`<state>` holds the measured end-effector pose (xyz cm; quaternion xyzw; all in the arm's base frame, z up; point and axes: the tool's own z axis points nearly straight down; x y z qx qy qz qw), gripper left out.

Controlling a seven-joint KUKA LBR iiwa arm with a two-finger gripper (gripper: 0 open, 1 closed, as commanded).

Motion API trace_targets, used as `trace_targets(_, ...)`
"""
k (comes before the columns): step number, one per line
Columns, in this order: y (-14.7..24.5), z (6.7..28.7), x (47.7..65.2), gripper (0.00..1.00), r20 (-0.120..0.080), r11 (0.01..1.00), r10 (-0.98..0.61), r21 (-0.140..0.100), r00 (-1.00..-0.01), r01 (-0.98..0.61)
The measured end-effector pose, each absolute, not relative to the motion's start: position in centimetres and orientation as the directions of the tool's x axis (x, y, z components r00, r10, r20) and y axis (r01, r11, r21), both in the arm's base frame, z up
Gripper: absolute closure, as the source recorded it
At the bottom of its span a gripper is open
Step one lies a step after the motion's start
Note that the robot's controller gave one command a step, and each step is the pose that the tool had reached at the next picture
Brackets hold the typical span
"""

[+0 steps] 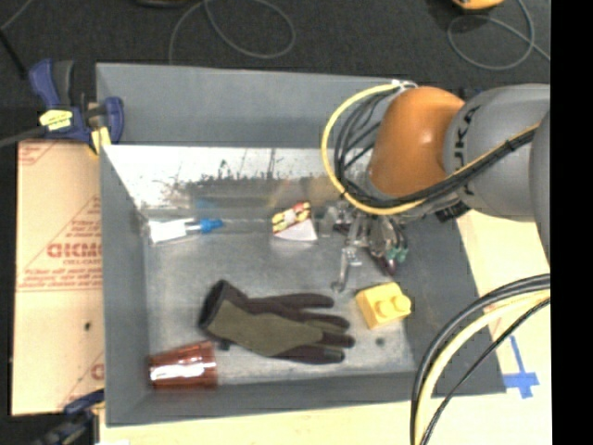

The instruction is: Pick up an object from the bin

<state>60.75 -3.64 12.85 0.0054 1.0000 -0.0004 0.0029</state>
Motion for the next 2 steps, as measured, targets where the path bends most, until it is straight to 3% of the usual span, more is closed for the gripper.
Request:
trace_targets(1, -1.9, 11.9, 60.3, 0.0, -0.001, 0.998, -0.059, -0.002, -0.998, -0.059)
trace_targets(2, 2.5, 12.1, 57.2, 0.0, -0.008, 0.994, 0.106, 0.0, -0.994, 0.106)
